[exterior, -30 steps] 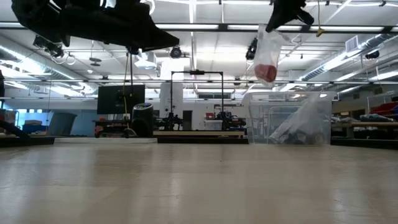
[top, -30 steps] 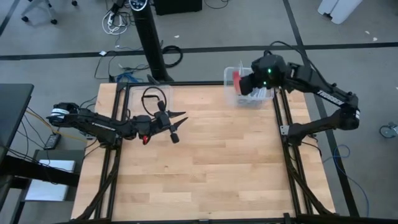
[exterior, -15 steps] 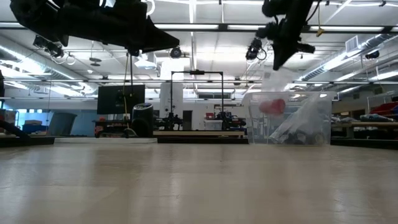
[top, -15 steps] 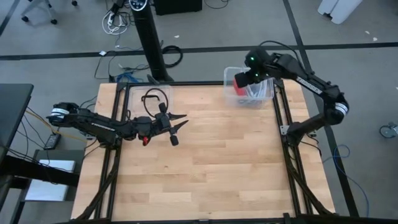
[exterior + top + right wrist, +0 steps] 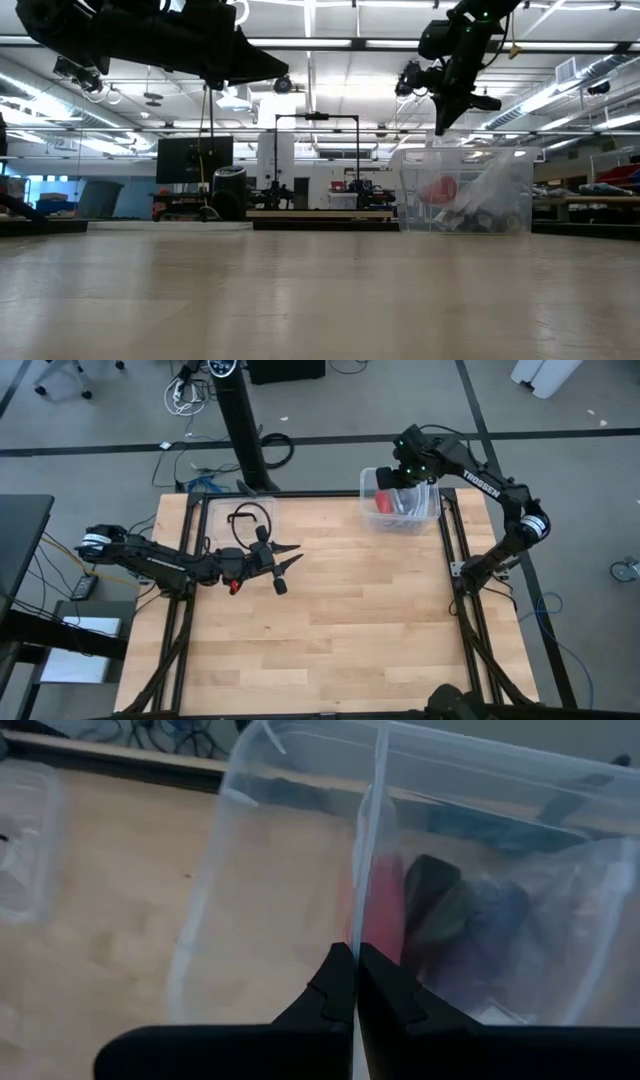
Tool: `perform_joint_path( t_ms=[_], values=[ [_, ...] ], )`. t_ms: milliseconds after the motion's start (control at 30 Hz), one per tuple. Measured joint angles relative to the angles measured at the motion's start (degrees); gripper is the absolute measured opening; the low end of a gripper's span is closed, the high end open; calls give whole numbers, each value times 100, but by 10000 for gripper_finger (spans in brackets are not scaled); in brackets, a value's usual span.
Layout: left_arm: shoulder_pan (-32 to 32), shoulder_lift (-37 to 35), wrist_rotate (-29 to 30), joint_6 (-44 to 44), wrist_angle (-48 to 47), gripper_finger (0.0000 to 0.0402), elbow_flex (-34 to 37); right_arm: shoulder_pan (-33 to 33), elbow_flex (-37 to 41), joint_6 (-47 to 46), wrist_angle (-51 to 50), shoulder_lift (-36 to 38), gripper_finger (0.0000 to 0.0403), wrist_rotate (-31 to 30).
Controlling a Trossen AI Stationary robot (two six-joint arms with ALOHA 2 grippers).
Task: Roll bandage
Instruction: Put the transparent zip bag with the red bandage into the transparent bin
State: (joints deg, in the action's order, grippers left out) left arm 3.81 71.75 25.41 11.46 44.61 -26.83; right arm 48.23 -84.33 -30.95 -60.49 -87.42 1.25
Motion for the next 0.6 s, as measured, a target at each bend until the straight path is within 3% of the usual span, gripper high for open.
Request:
perform_joint_path(
  t_ms=[300,600],
  values=[
    [0,0,0,8,3,113,-4,42,77,-528,290,-70,0,-244],
    [5,2,0,-35,3,113,-4,-24,1059,-819,730,-63,0,-478]
  ],
)
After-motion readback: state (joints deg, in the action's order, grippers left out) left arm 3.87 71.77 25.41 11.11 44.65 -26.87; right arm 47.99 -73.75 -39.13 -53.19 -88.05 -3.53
